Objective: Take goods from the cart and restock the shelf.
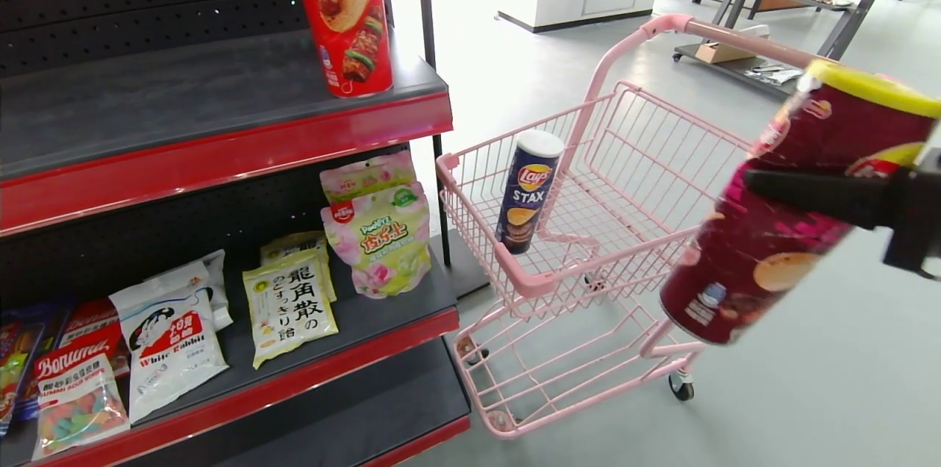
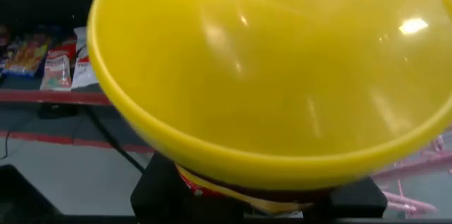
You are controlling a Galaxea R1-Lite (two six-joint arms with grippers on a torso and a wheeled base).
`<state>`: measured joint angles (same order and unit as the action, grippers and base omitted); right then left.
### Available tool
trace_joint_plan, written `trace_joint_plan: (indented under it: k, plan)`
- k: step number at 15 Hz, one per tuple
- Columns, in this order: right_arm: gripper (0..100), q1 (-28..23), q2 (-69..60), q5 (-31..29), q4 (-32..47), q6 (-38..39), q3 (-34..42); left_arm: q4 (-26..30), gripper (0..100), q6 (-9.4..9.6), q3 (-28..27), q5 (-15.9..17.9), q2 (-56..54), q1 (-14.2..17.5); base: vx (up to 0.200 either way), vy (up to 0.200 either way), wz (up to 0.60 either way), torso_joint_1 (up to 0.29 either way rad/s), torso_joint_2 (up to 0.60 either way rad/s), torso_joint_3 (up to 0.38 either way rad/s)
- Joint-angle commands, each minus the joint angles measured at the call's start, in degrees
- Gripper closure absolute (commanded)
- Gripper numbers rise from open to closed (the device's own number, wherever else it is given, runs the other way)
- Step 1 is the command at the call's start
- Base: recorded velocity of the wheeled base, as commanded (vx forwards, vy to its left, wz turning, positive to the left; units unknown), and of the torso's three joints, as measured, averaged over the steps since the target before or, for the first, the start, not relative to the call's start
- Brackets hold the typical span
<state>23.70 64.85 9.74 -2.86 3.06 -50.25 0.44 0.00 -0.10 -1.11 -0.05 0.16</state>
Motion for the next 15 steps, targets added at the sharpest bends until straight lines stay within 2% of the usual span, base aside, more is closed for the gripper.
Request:
trace_joint_plan:
  k: [1,2,4,5,9,13,15]
  plan:
    - [100,0.38,-11.42,-2.45,8.05,-1.04,3.05,0.00,0,0.00,0.01,-0.03,0.05,0.02,0.000,0.000,0.00,0.000,0.00,0.000]
    - [100,0.56,-16.34,-6.40,13.68,-4.03,6.22,0.00,0,0.00,0.01,-0.03,0.05,0.02,0.000,0.000,0.00,0.000,0.00,0.000]
    - [100,0.65,-19.50,-6.14,14.29,-4.64,11.49,0.00,0,-0.09,0.01,-0.03,0.05,0.02,0.000,0.000,0.00,0.000,0.00,0.000]
    - [100,0.56,-19.50,-6.49,14.29,-4.82,11.67,0.00,0,0.00,0.01,-0.03,0.05,0.02,0.000,0.000,0.00,0.000,0.00,0.000]
    - [100,2.14,-15.46,-4.99,11.30,-14.13,10.17,0.00,0,0.00,0.01,0.05,0.05,0.02,0.000,0.000,0.00,0.000,0.00,0.000]
    - [100,2.23,-12.12,-4.12,8.49,-14.31,9.20,0.00,0,-0.09,0.01,0.05,0.05,0.02,0.000,0.000,0.00,0.000,0.00,0.000]
    - [100,2.14,-9.39,0.28,8.31,-13.78,6.30,0.00,0,0.00,0.01,-0.03,0.05,0.02,0.000,0.000,0.00,0.000,0.00,0.000]
